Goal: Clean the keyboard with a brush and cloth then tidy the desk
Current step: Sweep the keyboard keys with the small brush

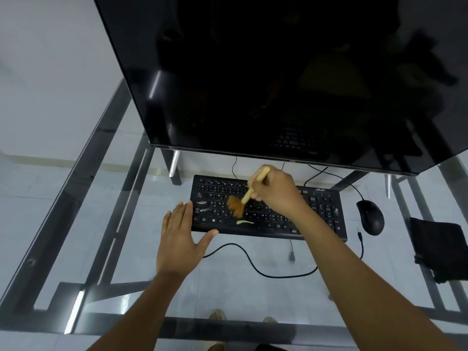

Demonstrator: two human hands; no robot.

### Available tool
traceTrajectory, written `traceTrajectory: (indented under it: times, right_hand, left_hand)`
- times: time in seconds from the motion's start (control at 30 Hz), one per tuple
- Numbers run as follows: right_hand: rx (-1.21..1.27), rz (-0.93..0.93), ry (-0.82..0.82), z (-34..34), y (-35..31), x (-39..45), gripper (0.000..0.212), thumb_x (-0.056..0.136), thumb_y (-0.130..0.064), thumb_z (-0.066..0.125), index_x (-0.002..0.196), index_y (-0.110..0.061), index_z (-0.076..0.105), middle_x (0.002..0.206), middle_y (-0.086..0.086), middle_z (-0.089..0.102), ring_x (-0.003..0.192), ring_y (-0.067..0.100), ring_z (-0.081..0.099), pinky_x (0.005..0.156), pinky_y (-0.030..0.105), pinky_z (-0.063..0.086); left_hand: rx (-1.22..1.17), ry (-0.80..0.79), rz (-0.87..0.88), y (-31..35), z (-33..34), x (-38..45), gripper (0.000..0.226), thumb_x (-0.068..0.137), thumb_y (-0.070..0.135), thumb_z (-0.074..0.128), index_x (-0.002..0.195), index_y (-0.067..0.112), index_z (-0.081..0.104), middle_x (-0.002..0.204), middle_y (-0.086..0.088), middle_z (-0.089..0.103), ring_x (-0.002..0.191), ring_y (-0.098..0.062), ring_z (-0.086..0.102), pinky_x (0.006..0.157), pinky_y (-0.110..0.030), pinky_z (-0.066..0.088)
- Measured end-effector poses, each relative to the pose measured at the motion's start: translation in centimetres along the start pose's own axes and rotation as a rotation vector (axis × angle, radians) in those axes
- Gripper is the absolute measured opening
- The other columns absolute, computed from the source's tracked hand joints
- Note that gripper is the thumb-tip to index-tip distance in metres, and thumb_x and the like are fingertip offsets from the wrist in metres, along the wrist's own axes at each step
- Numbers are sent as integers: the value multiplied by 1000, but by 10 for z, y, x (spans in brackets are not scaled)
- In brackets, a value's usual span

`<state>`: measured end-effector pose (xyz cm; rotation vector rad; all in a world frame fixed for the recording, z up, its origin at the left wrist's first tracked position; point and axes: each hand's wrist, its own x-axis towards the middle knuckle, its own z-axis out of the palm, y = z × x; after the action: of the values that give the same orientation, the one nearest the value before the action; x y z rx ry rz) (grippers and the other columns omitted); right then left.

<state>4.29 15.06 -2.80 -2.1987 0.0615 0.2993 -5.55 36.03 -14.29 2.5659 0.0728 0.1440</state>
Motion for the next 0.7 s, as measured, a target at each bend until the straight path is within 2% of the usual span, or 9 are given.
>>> traceTrajectory:
  times: [0.1,0.23,0.33,0.4,0.43,0.5,0.6,0.63,0.7]
  right_hand:
    - [-56,-122,298,-14,4,0,6,95,-11,55,91,-12,60,69,-9,63,51,-1,59,49,17,44]
    - [-63,-72,83,-23,16,-3,8,94,-12,58,87,-13,63,63,-9,68,64,0,66,62,20,55]
    - [-82,-149,337,-34,21,-3,9,95,-7,55,89,-7,62,68,-5,63,55,-9,58,52,4,39]
    - [59,-106,317,-40,25,-4,9,94,-6,56,90,-8,63,70,1,66,54,0,61,54,11,47]
    - [106,-54,212,-40,27,-6,8,94,-8,57,91,-8,64,74,5,69,60,7,67,60,21,56]
    - [43,-19,70,-34,30,-11,8,94,-9,57,90,-8,65,75,4,71,68,11,71,66,25,59]
    - [-23,-69,359,-46,37,-11,7,94,-10,57,89,-10,62,67,-11,62,61,-5,62,52,9,44]
    - [-1,-66,385,-52,42,-10,7,94,-11,57,89,-12,62,68,-8,64,62,0,64,53,14,48]
    - [72,-17,210,-56,46,-11,8,92,-12,58,87,-12,63,73,4,71,69,18,71,64,35,60]
  left_hand:
    - [-23,-1,-20,3,-1,-1,95,80,74,43,147,9,27,151,-9,35,145,-17,16,120,-43,3]
    - [26,20,120,25,-9,5,91,84,64,49,149,6,21,155,-8,26,147,-16,8,120,-43,0]
    - [-39,-65,246,58,-7,18,89,87,63,48,151,10,16,158,-2,16,147,-9,-1,120,-41,9]
    - [-108,-167,245,77,-3,27,96,84,66,51,152,14,8,156,8,0,141,2,-15,118,-33,5]
    - [-130,-216,235,84,1,29,100,81,67,52,152,16,3,153,13,-7,138,5,-19,117,-30,3]
    - [-95,-261,238,86,9,32,107,78,73,50,151,16,-3,152,13,-12,139,1,-20,117,-31,-2]
    - [50,-313,271,90,26,34,115,73,83,41,151,11,-5,159,1,-5,144,-11,-15,117,-36,-8]
    - [83,-313,274,91,30,34,116,73,85,39,151,10,-3,160,-2,-2,145,-13,-14,118,-38,-8]
    - [109,-302,281,92,34,33,116,73,85,39,151,8,1,160,-5,2,146,-14,-12,118,-41,-7]
